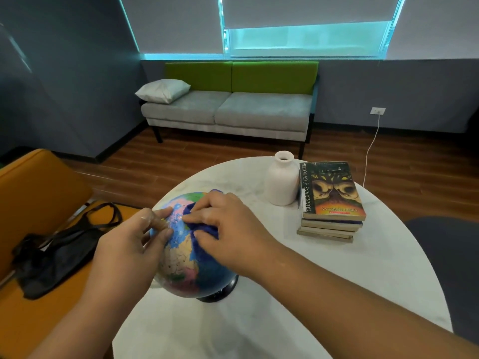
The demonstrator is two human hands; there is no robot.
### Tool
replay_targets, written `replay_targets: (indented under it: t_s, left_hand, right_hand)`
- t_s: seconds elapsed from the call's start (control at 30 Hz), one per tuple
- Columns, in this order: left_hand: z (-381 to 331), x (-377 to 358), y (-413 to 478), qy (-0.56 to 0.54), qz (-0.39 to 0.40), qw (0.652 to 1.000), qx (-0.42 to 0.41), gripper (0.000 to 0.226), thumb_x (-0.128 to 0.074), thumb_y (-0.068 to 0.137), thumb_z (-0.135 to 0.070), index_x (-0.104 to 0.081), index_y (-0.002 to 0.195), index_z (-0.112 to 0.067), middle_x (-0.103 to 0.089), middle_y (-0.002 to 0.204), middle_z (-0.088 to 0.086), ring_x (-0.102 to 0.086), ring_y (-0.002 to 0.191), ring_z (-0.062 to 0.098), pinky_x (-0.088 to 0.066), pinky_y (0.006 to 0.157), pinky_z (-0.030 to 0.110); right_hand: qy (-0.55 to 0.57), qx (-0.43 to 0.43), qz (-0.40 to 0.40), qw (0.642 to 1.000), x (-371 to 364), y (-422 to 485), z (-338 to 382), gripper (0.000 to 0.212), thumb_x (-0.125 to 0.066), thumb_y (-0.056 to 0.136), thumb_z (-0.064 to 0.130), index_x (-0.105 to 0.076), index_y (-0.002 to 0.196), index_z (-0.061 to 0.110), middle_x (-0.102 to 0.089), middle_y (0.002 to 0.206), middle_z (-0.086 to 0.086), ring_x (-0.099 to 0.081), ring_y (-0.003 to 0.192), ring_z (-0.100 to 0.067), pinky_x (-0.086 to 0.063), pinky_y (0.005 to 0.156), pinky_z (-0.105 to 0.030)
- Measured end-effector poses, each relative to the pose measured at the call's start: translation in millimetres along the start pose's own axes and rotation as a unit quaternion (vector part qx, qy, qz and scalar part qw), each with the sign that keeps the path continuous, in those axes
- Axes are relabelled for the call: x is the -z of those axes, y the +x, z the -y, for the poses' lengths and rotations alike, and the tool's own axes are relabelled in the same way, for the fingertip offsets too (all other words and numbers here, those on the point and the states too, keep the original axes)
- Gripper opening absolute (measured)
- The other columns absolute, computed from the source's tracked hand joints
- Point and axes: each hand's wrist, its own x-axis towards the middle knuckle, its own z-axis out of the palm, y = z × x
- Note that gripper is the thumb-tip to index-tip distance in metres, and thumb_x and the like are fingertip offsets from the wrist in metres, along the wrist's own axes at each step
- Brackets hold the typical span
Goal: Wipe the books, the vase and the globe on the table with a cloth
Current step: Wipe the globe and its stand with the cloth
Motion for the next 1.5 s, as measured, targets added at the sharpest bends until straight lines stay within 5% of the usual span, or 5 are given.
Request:
replay_targets:
  t_s: [0.2,0.73,1.07,1.27,1.5]
  left_hand:
    - [-3,-1,-2,0.015,-0.013,1.000,-0.006,0.021,-0.068,0.085,-0.007,-0.056,0.071,-0.016,-0.062,0.102,-0.028,-0.059,0.098,0.002,-0.043,0.069,0.010]
    - [0,6,-3,-0.008,0.017,1.000,-0.010,0.019,-0.066,0.087,-0.008,-0.059,0.076,-0.022,-0.061,0.107,-0.031,-0.049,0.094,-0.029,-0.040,0.066,-0.004]
    - [1,7,-3,0.028,0.012,1.000,-0.005,0.025,-0.063,0.089,-0.009,-0.056,0.078,-0.029,-0.059,0.111,-0.027,-0.052,0.087,-0.015,-0.039,0.062,-0.004]
    - [0,7,-3,0.038,-0.003,0.999,0.000,0.017,-0.065,0.089,-0.013,-0.059,0.079,-0.027,-0.058,0.109,-0.025,-0.055,0.089,-0.006,-0.038,0.061,0.002]
    - [3,5,-3,0.041,-0.009,0.999,0.002,0.016,-0.067,0.087,-0.012,-0.059,0.079,-0.023,-0.063,0.108,-0.024,-0.052,0.085,-0.018,-0.038,0.062,-0.004]
  right_hand:
    - [0.074,-0.232,-0.024,0.970,6,23,-33,0.032,-0.049,0.095,0.027,-0.064,0.123,0.028,-0.052,0.128,0.005,-0.050,0.116,-0.015,-0.037,0.100,-0.022]
    - [-0.006,-0.132,-0.051,0.990,1,25,-21,0.031,-0.052,0.093,0.027,-0.066,0.120,0.024,-0.052,0.114,0.006,-0.045,0.115,-0.018,-0.042,0.099,-0.031]
    - [-0.285,0.275,0.036,0.918,-38,-26,9,0.015,-0.061,0.084,0.019,-0.071,0.095,0.016,-0.063,0.091,0.005,-0.050,0.095,-0.016,-0.036,0.086,-0.033]
    - [-0.107,0.077,-0.089,0.987,-17,-10,8,0.027,-0.064,0.082,0.018,-0.072,0.108,0.017,-0.063,0.107,0.005,-0.047,0.097,-0.019,-0.051,0.084,-0.032]
    - [-0.312,0.316,0.012,0.896,-43,-36,2,0.017,-0.063,0.080,0.013,-0.068,0.095,0.018,-0.061,0.094,0.005,-0.047,0.086,-0.015,-0.034,0.085,-0.028]
